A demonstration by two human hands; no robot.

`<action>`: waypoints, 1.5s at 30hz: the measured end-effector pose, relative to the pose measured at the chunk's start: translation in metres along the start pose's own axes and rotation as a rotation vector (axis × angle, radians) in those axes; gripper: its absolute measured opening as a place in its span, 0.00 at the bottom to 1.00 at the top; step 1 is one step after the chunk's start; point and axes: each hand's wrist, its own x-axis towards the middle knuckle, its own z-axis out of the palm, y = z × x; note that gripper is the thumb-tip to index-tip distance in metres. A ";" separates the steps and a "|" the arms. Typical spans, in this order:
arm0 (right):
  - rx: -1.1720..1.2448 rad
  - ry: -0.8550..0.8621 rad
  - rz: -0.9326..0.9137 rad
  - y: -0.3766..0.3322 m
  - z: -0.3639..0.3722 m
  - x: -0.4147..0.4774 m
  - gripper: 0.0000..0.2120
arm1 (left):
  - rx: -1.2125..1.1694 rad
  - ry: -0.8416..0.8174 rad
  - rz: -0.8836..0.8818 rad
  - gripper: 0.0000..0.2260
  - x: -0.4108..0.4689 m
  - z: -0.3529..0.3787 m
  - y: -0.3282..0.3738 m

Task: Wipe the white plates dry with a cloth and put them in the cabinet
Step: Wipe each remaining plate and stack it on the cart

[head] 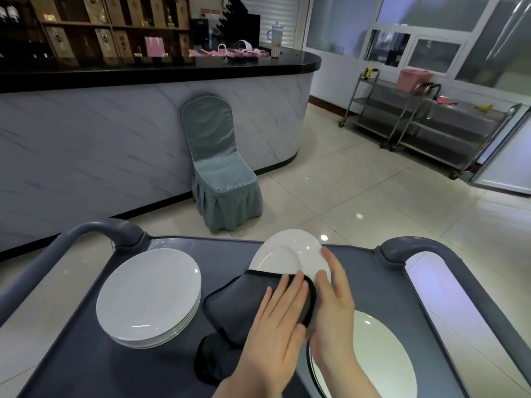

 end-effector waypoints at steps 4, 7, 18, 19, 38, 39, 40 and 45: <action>-0.165 0.024 -0.106 0.011 0.002 -0.018 0.20 | -0.082 -0.007 -0.066 0.24 0.031 -0.014 0.000; -0.211 0.051 -0.154 0.012 0.001 -0.025 0.20 | -0.202 -0.031 -0.116 0.22 0.045 -0.024 -0.013; -0.039 0.145 -0.081 -0.005 -0.014 -0.002 0.15 | -0.329 -0.049 -0.232 0.25 -0.013 0.001 -0.018; -0.043 0.145 -0.064 -0.003 -0.014 -0.002 0.16 | -0.317 -0.076 -0.206 0.25 -0.014 0.003 -0.013; -0.033 0.141 -0.058 0.003 -0.013 -0.002 0.17 | -0.332 -0.109 -0.143 0.24 0.004 -0.001 -0.005; -0.031 0.130 -0.037 0.006 -0.013 -0.006 0.17 | -0.349 -0.113 -0.166 0.24 0.010 -0.004 -0.006; -0.025 0.123 -0.014 0.009 -0.013 -0.010 0.17 | -0.362 -0.113 -0.189 0.23 0.017 -0.008 -0.009; -0.028 0.118 0.017 0.007 -0.010 -0.008 0.15 | -0.221 -0.113 -0.237 0.23 0.023 -0.010 -0.031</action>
